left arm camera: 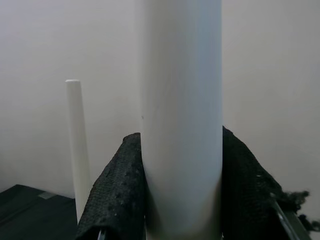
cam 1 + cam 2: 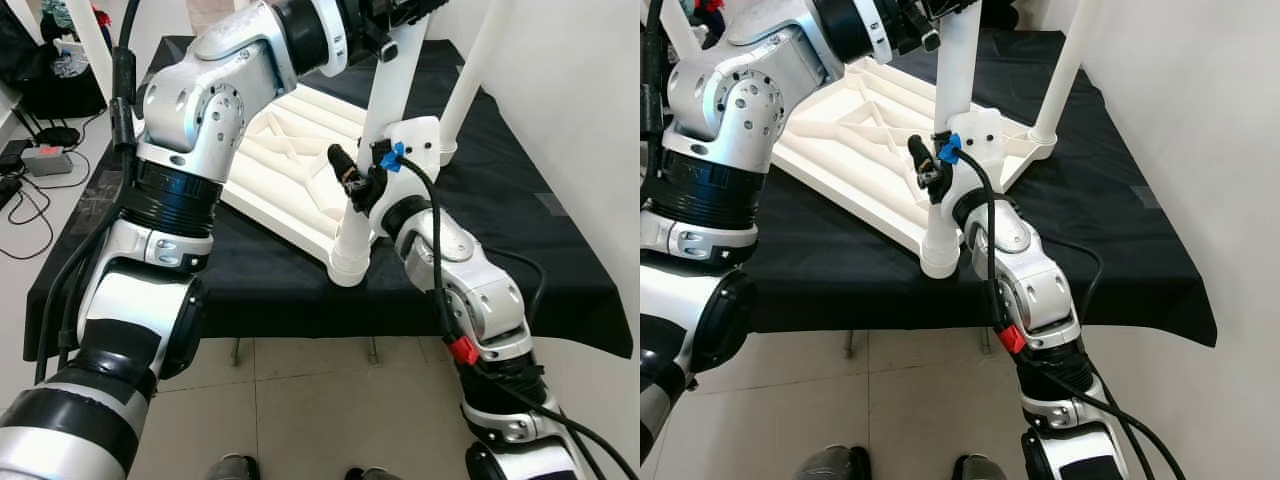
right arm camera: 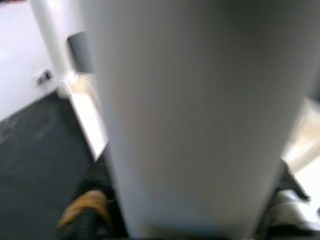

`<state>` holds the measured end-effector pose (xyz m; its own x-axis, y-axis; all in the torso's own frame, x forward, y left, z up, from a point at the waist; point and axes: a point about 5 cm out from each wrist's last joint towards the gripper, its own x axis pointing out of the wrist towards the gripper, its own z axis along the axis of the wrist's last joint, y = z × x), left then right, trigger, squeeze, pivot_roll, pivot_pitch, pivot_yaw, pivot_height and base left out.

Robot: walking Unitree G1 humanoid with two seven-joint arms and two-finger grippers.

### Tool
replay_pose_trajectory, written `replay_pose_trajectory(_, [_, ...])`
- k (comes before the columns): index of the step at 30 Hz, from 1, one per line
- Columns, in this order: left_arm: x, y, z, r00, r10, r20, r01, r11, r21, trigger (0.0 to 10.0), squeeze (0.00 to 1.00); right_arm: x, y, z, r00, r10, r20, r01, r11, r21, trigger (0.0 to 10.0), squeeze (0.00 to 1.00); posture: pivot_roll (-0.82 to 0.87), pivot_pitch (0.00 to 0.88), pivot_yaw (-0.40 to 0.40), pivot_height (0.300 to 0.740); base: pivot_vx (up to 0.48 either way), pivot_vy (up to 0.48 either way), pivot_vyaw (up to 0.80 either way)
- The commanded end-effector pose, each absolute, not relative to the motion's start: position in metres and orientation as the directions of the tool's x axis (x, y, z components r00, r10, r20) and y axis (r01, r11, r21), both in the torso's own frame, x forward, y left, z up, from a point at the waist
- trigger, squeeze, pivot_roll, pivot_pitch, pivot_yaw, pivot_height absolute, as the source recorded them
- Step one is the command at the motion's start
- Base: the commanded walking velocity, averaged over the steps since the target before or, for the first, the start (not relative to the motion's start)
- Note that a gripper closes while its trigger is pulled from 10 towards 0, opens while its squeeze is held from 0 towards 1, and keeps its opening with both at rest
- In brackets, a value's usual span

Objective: Building children table

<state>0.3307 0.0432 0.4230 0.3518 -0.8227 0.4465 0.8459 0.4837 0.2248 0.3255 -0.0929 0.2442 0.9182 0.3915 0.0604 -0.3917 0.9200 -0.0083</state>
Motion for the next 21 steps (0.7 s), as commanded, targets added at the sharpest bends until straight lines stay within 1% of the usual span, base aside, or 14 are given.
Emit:
replay_pose_trajectory(1, [0.339, 0.045, 0.411, 0.408, -0.833, 0.372, 0.833, 0.507, 0.221, 0.0, 0.0, 0.327, -0.099, 0.244, 0.911, 0.407, 0.065, -0.409, 0.912, 0.031, 10.0, 1.0, 0.01, 0.167, -0.019, 0.74, 0.0, 0.0, 0.0])
replay_pose_trajectory(3, [0.338, 0.046, 0.409, 0.405, -0.841, 0.359, 0.834, 0.501, 0.233, 0.0, 0.0, 0.332, -0.114, 0.257, 0.855, 0.5, 0.141, -0.506, 0.863, 0.011, 10.0, 1.0, 0.01, 0.171, -0.021, 0.74, 0.0, 0.0, 0.0])
replay_pose_trajectory(4, [0.338, 0.046, 0.409, 0.405, -0.841, 0.359, 0.834, 0.501, 0.233, 0.0, 0.0, 0.332, -0.114, 0.257, 0.855, 0.5, 0.141, -0.506, 0.863, 0.011, 10.0, 1.0, 0.01, 0.171, -0.021, 0.74, 0.0, 0.0, 0.0])
replay_pose_trajectory(5, [0.338, 0.047, 0.409, 0.403, -0.843, 0.357, 0.834, 0.499, 0.236, 0.0, 0.0, 0.334, -0.122, 0.262, 0.833, 0.527, 0.17, -0.535, 0.845, -0.002, 10.0, 1.0, 0.01, 0.171, -0.021, 0.74, 0.0, 0.0, 0.0])
replay_pose_trajectory(6, [0.337, 0.047, 0.409, 0.402, -0.844, 0.355, 0.834, 0.498, 0.238, 0.0, 0.0, 0.334, -0.131, 0.267, 0.777, 0.599, 0.192, -0.606, 0.795, -0.024, 10.0, 1.0, 0.01, 0.174, -0.022, 0.74, 0.0, 0.0, 0.0])
replay_pose_trajectory(8, [0.337, 0.047, 0.409, 0.397, -0.848, 0.351, 0.837, 0.491, 0.242, 0.0, 0.0, 0.333, -0.146, 0.273, 0.688, 0.695, 0.208, -0.698, 0.713, -0.071, 10.0, 1.0, 0.02, 0.174, -0.022, 0.74, 0.0, 0.0, 0.0])
replay_pose_trajectory(12, [0.336, 0.047, 0.409, 0.395, -0.849, 0.35, 0.838, 0.49, 0.242, 0.0, 0.0, 0.333, -0.15, 0.274, 0.681, 0.702, 0.208, -0.703, 0.706, -0.081, 10.0, 1.0, 0.02, 0.174, -0.022, 0.74, 0.0, 0.0, 0.0])
replay_pose_trajectory(13, [0.335, 0.046, 0.408, 0.389, -0.853, 0.348, 0.841, 0.483, 0.243, 0.0, 0.0, 0.329, -0.16, 0.274, 0.549, 0.819, 0.167, -0.81, 0.57, -0.137, 10.0, 1.0, 0.02, 0.178, -0.021, 0.74, 0.0, 0.0, 0.0])
replay_pose_trajectory(14, [0.335, 0.046, 0.408, 0.389, -0.853, 0.348, 0.841, 0.483, 0.243, 0.0, 0.0, 0.329, -0.16, 0.274, 0.549, 0.819, 0.167, -0.81, 0.57, -0.137, 10.0, 1.0, 0.02, 0.178, -0.021, 0.74, 0.0, 0.0, 0.0])
replay_pose_trajectory(15, [0.334, 0.045, 0.407, 0.386, -0.855, 0.347, 0.843, 0.48, 0.243, 0.0, 0.0, 0.326, -0.163, 0.272, 0.469, 0.875, 0.12, -0.86, 0.483, -0.164, 10.0, 0.55, 0.02, 0.178, -0.022, 0.74, 0.0, 0.0, 0.0])
replay_pose_trajectory(16, [0.333, 0.045, 0.407, 0.385, -0.856, 0.346, 0.844, 0.478, 0.243, 0.0, 0.0, 0.325, -0.166, 0.27, 0.412, 0.907, 0.086, -0.89, 0.421, -0.177, 10.0, 0.0, 0.02, 0.178, -0.022, 0.74, 0.0, 0.0, 0.0])
replay_pose_trajectory(17, [0.333, 0.045, 0.407, 0.385, -0.856, 0.346, 0.844, 0.478, 0.243, 0.0, 0.0, 0.325, -0.166, 0.27, 0.412, 0.907, 0.086, -0.89, 0.421, -0.177, 10.0, 0.0, 0.02, 0.178, -0.022, 0.74, 0.0, 0.0, 0.0])
replay_pose_trajectory(19, [0.333, 0.045, 0.407, 0.384, -0.856, 0.346, 0.845, 0.477, 0.243, 0.0, 0.0, 0.327, -0.168, 0.272, 0.386, 0.92, 0.073, -0.902, 0.392, -0.181, 10.0, 0.0, 0.03, 0.179, -0.022, 0.74, 0.0, 0.0, 0.0])
replay_pose_trajectory(21, [0.332, 0.045, 0.407, 0.382, -0.857, 0.345, 0.845, 0.476, 0.246, 0.0, 0.0, 0.337, -0.168, 0.281, 0.367, 0.925, 0.097, -0.905, 0.379, -0.194, 10.0, 0.0, 0.03, 0.181, -0.021, 0.74, 0.0, 0.0, 0.0])
